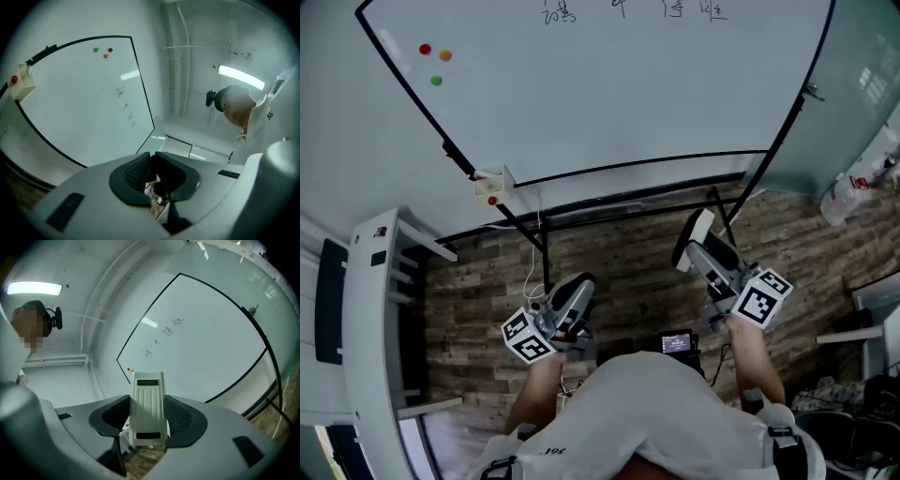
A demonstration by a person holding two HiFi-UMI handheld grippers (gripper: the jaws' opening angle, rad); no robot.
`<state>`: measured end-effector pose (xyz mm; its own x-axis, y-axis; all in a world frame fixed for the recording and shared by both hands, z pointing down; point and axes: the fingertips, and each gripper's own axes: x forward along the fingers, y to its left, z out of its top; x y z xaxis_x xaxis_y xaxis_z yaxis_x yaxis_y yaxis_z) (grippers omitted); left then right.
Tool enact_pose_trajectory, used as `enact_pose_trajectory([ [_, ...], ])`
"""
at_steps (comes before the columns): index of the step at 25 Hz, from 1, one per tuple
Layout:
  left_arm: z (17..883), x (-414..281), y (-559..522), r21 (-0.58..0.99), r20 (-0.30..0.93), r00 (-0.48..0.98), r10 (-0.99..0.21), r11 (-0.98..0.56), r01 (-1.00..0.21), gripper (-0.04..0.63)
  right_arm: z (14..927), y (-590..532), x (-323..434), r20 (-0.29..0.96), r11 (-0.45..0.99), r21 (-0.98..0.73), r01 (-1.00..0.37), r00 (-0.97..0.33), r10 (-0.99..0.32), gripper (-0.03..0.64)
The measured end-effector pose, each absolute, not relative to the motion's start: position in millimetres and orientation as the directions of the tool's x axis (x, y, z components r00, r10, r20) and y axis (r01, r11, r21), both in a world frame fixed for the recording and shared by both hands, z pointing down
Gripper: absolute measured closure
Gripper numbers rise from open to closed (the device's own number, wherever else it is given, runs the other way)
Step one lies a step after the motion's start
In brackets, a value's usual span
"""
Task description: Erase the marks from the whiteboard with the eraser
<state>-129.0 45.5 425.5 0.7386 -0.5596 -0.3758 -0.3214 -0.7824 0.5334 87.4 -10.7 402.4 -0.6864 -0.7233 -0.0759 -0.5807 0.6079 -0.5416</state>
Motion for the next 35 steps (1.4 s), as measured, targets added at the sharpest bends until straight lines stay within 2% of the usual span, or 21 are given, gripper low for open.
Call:
enact_pose_trajectory([
  [15,432,-115,44,0.537,-0.381,0.708,-0.594,-0.766,-0.354,0.555,411,-21,106,-0.058,0.612,-0.538,-0.579,-0.699,-0.712,0.367],
  [22,431,-90,28,0.533,-0.371,0.689,-0.622,-0.751,-0.39,0.555,408,-44,139,-0.04,0.594,-0.516,-0.617,-0.676,-0.736,0.367],
  [28,432,-79,18,0.52,-0.356,0.673,-0.649,-0.736,-0.434,0.555,405,-55,147,-0.051,0.634,-0.522,-0.57,-0.721,-0.691,0.367],
  [35,437,-68,8,0.526,-0.336,0.653,-0.678,-0.711,-0.467,0.555,416,-78,152,0.011,0.638,-0.454,-0.622,-0.72,-0.694,0.367],
])
